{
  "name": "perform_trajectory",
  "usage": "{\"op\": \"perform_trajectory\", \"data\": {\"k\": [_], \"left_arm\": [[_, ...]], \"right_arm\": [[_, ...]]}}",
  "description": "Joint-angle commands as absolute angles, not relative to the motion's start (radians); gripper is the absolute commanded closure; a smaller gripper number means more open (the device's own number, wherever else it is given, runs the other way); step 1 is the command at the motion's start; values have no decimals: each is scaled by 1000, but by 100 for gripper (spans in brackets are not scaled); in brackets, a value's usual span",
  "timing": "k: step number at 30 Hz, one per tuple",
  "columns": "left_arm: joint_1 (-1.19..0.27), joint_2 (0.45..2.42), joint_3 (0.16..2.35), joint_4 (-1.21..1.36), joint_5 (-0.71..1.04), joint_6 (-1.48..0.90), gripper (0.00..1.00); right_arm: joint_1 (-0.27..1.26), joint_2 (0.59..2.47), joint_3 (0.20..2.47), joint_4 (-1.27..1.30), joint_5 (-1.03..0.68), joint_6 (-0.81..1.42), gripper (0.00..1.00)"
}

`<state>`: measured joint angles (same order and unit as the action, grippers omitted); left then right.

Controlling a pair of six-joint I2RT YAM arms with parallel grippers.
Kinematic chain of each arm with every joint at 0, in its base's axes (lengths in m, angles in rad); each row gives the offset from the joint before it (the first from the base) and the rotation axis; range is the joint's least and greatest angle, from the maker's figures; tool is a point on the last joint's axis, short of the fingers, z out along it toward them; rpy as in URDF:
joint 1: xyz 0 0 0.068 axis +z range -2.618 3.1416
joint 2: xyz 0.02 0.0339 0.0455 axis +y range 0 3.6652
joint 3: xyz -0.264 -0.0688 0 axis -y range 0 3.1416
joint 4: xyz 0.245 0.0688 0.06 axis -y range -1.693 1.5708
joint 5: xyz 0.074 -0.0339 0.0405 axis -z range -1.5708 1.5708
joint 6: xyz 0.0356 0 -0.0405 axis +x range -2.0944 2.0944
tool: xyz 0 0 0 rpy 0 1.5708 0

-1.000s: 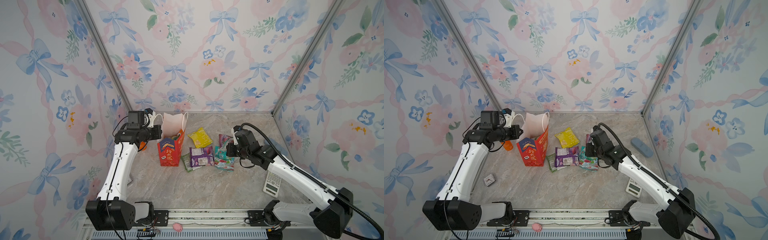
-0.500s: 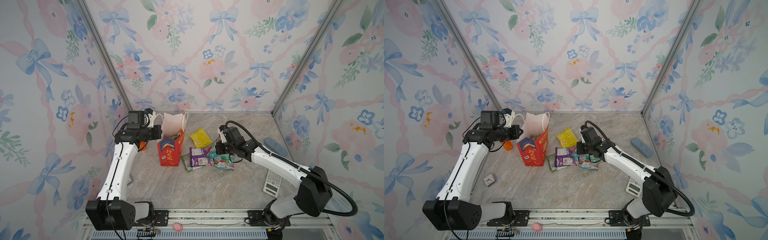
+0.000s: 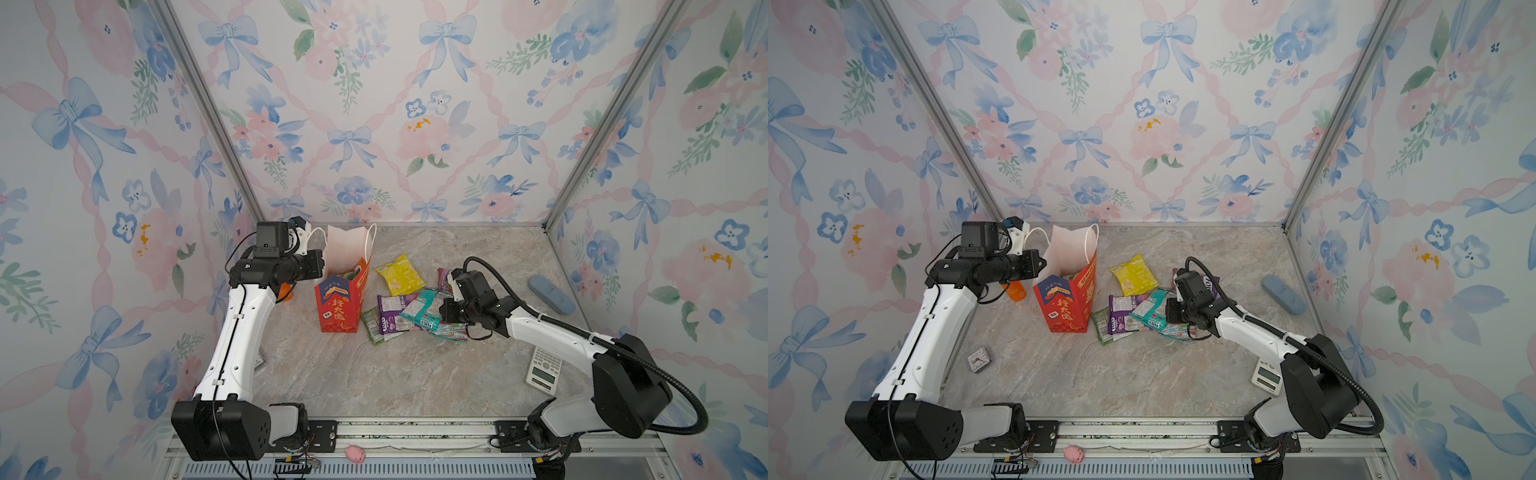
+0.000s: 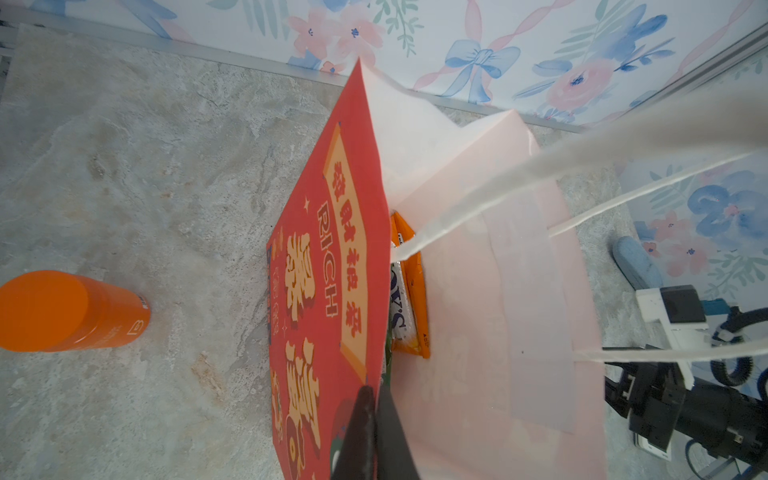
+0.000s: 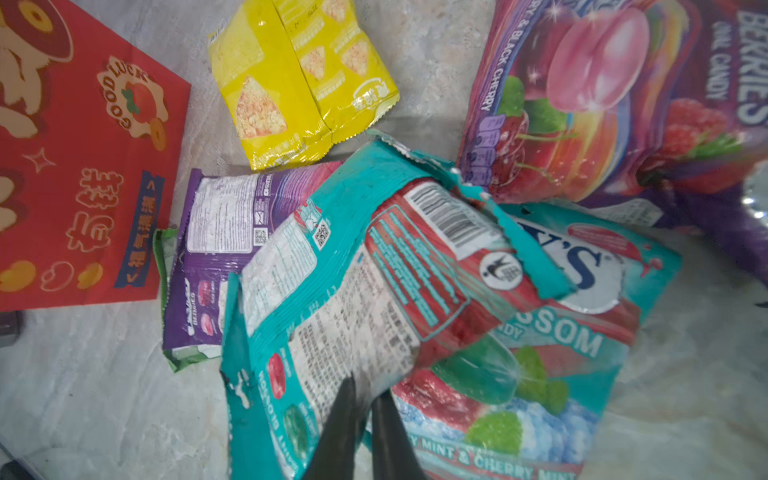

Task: Place the snacks into the paper bag
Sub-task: 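Lift the teal packet with the right gripper toward the bag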

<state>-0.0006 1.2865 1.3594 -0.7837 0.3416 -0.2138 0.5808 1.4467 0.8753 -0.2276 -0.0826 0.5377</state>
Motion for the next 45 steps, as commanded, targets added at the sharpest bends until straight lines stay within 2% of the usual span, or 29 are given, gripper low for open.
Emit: {"op": "perform_trajectory", "data": {"k": [1, 4, 8, 13, 19, 31, 37, 41, 45], "left_arm": [[-1, 1299, 1358, -780, 362, -219, 100], [-2, 1299, 1358, -780, 361, -219, 100], [-2, 1304, 1358, -780, 361, -216, 100], [-1, 1306, 1358, -780, 361, -216, 100], [-1, 1310, 1362, -780, 365, -217, 100], [-3, 1310, 1363, -780, 362, -217, 100], [-3, 1309, 1365, -780, 361, -216, 100], [-3, 1308, 1364, -780, 357, -216, 100], [-3, 1307, 1364, -780, 358, -216, 100]], "right_arm": [[558, 1384, 845, -154, -121, 605, 80], [546, 1344, 818, -141, -132, 641, 64], [530, 1292, 765, -121, -134, 713, 58], [514, 1269, 676, -56, -149, 811, 57], [490, 1328, 583, 131, -226, 935, 58], [479, 1457, 581, 265, -260, 1009, 58], [474, 1516, 605, 288, -265, 1027, 64], [473, 1521, 620, 298, -266, 1022, 83], [474, 1488, 653, 237, -252, 981, 95]]}}
